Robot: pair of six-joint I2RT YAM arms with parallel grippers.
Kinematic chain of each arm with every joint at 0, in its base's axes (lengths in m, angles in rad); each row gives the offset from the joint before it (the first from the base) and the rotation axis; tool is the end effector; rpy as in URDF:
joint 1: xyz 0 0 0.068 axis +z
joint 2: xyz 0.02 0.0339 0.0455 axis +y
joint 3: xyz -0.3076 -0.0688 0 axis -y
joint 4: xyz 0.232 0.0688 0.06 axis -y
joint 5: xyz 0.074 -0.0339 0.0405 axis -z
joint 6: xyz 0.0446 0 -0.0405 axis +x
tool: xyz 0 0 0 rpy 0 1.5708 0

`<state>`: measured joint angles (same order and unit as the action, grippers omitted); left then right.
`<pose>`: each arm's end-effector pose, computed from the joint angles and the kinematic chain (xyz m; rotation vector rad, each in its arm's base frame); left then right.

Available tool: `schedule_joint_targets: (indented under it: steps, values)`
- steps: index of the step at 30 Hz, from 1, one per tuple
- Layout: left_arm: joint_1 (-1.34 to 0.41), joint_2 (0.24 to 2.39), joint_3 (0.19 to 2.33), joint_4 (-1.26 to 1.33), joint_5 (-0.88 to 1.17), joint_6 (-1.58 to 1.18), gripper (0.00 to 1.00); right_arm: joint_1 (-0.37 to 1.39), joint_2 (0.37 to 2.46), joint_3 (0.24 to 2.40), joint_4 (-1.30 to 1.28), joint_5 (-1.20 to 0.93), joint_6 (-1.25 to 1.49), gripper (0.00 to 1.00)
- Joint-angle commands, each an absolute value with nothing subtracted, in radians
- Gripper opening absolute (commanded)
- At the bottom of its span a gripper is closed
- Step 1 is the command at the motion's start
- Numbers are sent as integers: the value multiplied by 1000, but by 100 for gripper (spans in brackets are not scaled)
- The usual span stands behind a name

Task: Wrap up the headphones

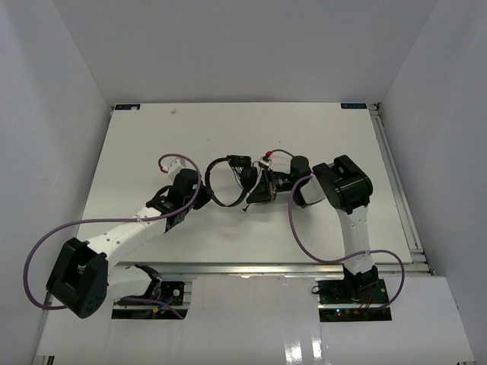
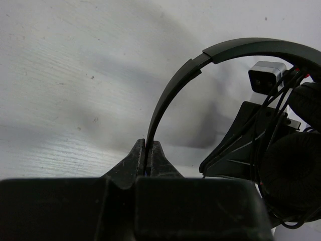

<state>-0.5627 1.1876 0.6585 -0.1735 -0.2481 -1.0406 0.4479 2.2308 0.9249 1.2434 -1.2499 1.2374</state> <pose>0.1962 -0.1108 0.2577 -0.6761 2.2116 -0.5688 0.3559 0.2179 0.1428 -0.4335 2.1292 2.1248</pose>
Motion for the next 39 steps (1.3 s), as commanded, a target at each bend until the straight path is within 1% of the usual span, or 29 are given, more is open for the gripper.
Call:
schedule_joint_targets:
  steps: [1,5,10,14,19,22,24,25,26,27,28,30,32,34,36,37,38,39]
  values:
    - [-529,1266,683,-62,-284,-1132,0,437,2269,943,1884,-1225,1337,9]
    - [-504,1352,686,-68,-268,-1146,0,423,2294,933,1846,-1195,1297,10]
    - [-479,1436,709,-71,-249,-1136,0,417,2256,892,1622,-1151,1108,13]
    - [-468,1501,760,-104,-243,-1102,0,417,2241,883,1527,-1130,1016,15]
    - [-463,1606,862,-192,-222,-1035,0,416,2186,869,1273,-1087,819,19]
    - [-463,1628,890,-232,-208,-1003,1,415,2160,863,1212,-1075,774,22]
    - [-463,1628,899,-256,-207,-987,7,412,2131,853,1161,-1065,730,30]
    - [-463,1623,901,-268,-208,-976,12,409,2104,850,1107,-1056,685,35]
    - [-463,1616,902,-281,-211,-965,17,406,2074,849,1030,-1041,622,40]
    - [-463,1608,905,-293,-213,-956,20,404,2037,850,921,-1014,538,47]
    - [-463,1606,905,-296,-214,-954,24,400,2028,852,896,-989,519,48]
    - [-463,1588,911,-320,-217,-931,35,391,1942,863,642,-923,334,57]
    - [-463,1578,920,-335,-209,-917,47,383,1884,861,515,-891,260,60]
    - [-463,1560,928,-348,-180,-897,57,374,1818,858,422,-844,175,61]
    - [-463,1539,942,-357,-156,-875,71,373,1762,858,287,-800,68,62]
    - [-463,1518,949,-364,-143,-866,76,373,1719,860,232,-786,38,62]
    - [-463,1482,962,-374,-129,-840,81,373,1655,865,175,-742,-54,64]
    - [-463,1452,970,-382,-118,-804,84,373,1606,870,99,-690,-149,66]
